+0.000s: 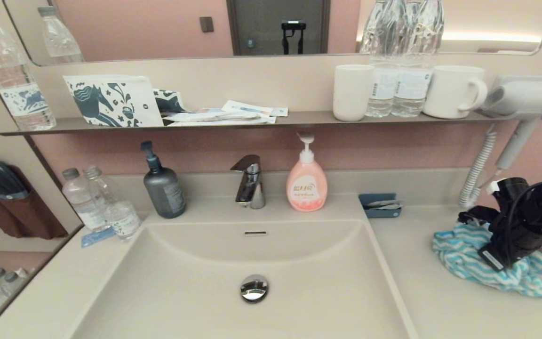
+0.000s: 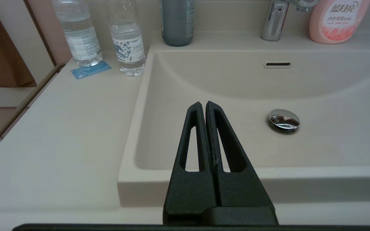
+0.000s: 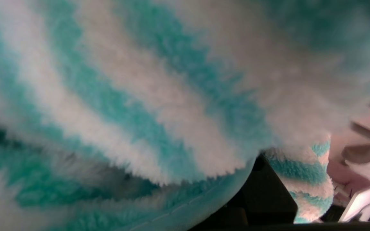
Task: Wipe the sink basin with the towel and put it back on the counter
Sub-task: Pick up the cloth
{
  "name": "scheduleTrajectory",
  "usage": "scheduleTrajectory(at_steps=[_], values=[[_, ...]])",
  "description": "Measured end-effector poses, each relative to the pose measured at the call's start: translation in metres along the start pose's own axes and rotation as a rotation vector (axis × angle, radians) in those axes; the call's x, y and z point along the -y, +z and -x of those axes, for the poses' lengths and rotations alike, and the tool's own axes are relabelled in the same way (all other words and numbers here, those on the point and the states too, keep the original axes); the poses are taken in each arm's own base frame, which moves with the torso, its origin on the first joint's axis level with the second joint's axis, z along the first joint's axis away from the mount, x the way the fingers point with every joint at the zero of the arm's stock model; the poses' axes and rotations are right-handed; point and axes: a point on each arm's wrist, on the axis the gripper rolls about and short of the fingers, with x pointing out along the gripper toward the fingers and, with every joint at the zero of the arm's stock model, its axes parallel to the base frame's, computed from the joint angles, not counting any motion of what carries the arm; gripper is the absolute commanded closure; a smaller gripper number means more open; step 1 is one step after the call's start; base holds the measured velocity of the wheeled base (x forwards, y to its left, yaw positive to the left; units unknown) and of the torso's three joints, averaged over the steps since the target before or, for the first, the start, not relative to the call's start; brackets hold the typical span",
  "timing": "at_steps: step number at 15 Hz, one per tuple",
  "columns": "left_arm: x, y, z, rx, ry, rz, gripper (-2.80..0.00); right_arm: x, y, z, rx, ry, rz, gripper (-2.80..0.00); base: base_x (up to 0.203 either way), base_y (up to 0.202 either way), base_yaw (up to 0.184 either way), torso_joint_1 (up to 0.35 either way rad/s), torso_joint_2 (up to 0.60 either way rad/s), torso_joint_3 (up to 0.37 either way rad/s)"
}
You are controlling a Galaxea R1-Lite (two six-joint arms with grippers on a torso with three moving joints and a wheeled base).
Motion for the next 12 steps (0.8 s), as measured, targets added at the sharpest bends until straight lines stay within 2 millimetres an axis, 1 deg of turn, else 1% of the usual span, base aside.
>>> scheduleTrajectory(at_steps=[2, 3, 5, 9, 10, 12], values=[[0.0, 0.0, 0.0, 0.0, 0.0, 0.001, 0.0, -0.012, 0.001, 0.018, -0.022, 0.043, 0.043, 0.0, 0.0, 0.0, 0.0, 0.0, 0.0, 0.0], [0.0, 0.0, 0.0, 0.0, 0.0, 0.0, 0.0, -0.017, -0.001, 0.031, -0.029, 0.061, 0.062, 0.0, 0.0, 0.0, 0.0, 0.0, 0.0, 0.0], [0.0, 0.0, 0.0, 0.0, 0.0, 0.0, 0.0, -0.023, -0.006, 0.063, -0.014, 0.084, 0.092, 0.0, 0.0, 0.0, 0.0, 0.0, 0.0, 0.0], [0.0, 0.0, 0.0, 0.0, 0.0, 0.001, 0.0, -0.033, -0.019, 0.143, 0.117, 0.062, 0.145, 0.0, 0.0, 0.0, 0.0, 0.0, 0.0, 0.0], [0.0, 0.0, 0.0, 0.0, 0.0, 0.0, 0.0, -0.036, -0.021, 0.167, 0.171, 0.053, 0.163, 0.0, 0.0, 0.0, 0.0, 0.0, 0.0, 0.0], [0.0, 0.0, 0.0, 0.0, 0.0, 0.001, 0.0, -0.048, -0.025, 0.207, 0.265, 0.056, 0.194, 0.0, 0.0, 0.0, 0.0, 0.0, 0.0, 0.0]])
